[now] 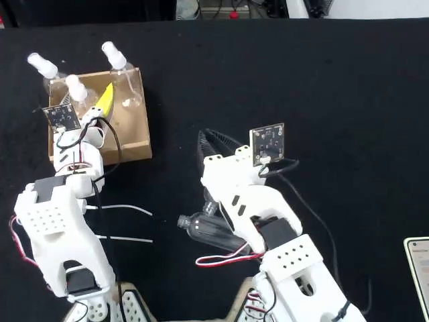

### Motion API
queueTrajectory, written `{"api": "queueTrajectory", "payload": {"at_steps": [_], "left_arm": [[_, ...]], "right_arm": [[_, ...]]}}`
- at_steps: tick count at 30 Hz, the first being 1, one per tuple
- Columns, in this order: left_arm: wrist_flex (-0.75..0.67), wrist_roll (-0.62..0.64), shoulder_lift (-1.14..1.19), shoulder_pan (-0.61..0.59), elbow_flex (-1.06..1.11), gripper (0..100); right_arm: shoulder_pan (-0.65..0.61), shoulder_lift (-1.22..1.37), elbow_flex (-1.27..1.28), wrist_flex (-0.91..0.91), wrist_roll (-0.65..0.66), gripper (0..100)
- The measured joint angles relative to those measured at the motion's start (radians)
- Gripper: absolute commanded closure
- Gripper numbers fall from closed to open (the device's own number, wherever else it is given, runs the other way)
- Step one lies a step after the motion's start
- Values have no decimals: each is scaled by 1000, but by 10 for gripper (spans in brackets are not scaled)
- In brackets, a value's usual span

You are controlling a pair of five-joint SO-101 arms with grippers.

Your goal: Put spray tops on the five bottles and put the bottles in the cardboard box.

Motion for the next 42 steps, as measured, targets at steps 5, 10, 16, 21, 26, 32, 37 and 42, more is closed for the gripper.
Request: {"api": "queueTrajectory", "payload": {"at_steps": [5, 10, 16, 21, 26, 32, 37, 42], "left_arm": [[2, 0, -17, -17, 3, 658], [21, 0, -38, -18, 9, 658], [195, 8, -112, -18, 9, 658], [250, 8, -170, -18, 9, 658], [255, 8, -196, -18, 12, 658], [255, 8, -255, -17, 94, 658], [255, 8, -304, -17, 147, 658], [255, 8, -364, -17, 201, 658]], "right_arm": [[0, 0, 0, 0, 0, 956], [0, 0, 0, 0, 0, 956], [0, 0, 0, 0, 0, 956], [0, 0, 0, 0, 0, 956], [0, 0, 0, 0, 0, 956], [0, 0, 0, 0, 0, 956], [0, 0, 0, 0, 0, 956], [0, 0, 0, 0, 0, 956]]}}
